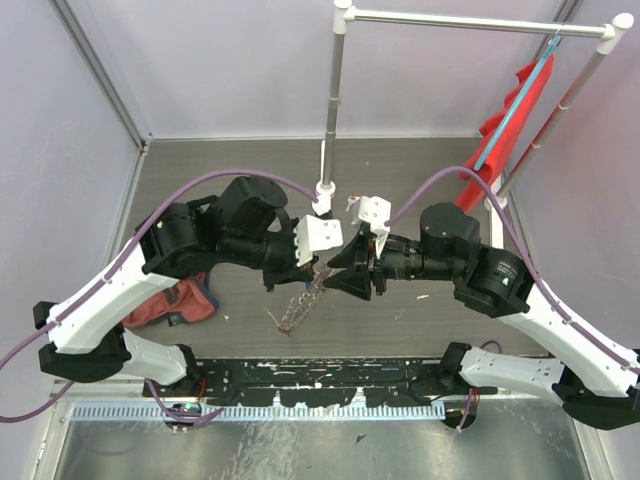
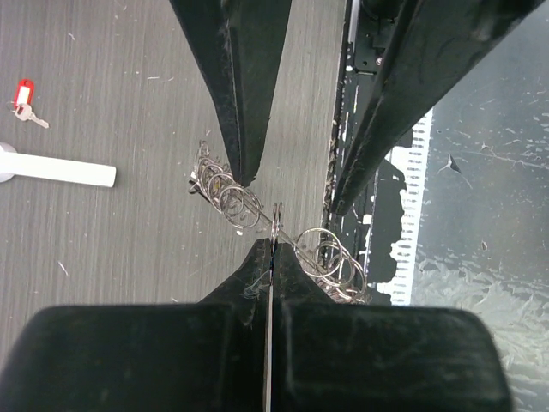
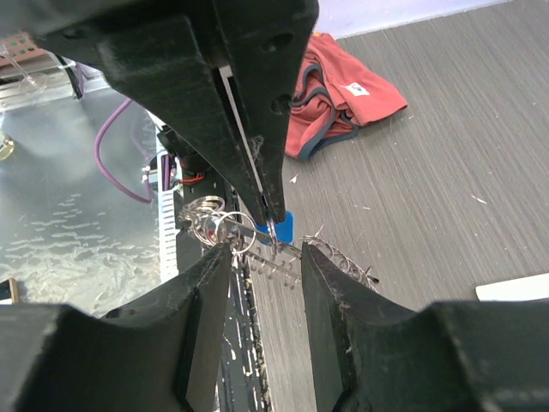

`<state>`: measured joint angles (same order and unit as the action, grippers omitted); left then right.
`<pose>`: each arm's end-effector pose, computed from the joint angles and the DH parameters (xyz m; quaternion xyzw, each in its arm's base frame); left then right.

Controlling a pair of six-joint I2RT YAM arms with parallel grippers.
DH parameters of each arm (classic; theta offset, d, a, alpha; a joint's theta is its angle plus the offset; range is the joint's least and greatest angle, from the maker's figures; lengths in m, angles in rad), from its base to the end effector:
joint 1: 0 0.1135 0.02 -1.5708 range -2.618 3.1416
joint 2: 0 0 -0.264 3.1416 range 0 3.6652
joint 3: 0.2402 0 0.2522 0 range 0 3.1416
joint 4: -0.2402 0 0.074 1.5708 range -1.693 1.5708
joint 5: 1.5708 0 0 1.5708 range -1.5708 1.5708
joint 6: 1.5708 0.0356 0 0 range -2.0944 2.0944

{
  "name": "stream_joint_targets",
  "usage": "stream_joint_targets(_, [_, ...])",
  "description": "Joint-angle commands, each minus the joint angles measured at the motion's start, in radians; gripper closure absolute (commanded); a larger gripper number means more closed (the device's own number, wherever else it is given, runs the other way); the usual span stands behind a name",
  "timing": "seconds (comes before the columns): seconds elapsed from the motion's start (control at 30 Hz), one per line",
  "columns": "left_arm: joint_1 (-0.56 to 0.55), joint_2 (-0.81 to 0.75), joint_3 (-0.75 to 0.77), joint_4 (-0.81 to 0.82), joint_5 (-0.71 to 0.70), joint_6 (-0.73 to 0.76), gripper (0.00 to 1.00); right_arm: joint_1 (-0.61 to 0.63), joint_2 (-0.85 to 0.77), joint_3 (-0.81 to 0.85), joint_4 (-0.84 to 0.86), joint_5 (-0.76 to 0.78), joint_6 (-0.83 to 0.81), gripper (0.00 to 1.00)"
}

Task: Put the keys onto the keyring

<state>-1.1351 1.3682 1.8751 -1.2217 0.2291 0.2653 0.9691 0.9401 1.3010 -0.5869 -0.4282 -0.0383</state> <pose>0.0914 -0.2155 0.4722 0.6187 0.6606 -0.2680 0.3301 0.0874 0.1534 0.4455 -0.4849 0.6057 0.4217 0.4693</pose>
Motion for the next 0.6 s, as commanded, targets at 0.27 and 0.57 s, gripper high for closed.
stream_joint_targets(0.27, [-0.004, -0.012, 0.022, 0.032, 0.025, 0.012, 1.00, 0.005, -0.030, -0.068, 0.174, 0.028, 0.036, 0.57])
stream_joint_targets(0.57, [-0.005, -0.035, -0.001, 0.062, 0.036, 0.011, 1.00, 0.005, -0.031, -0.087, 0.190, 0.029, 0.039, 0.61])
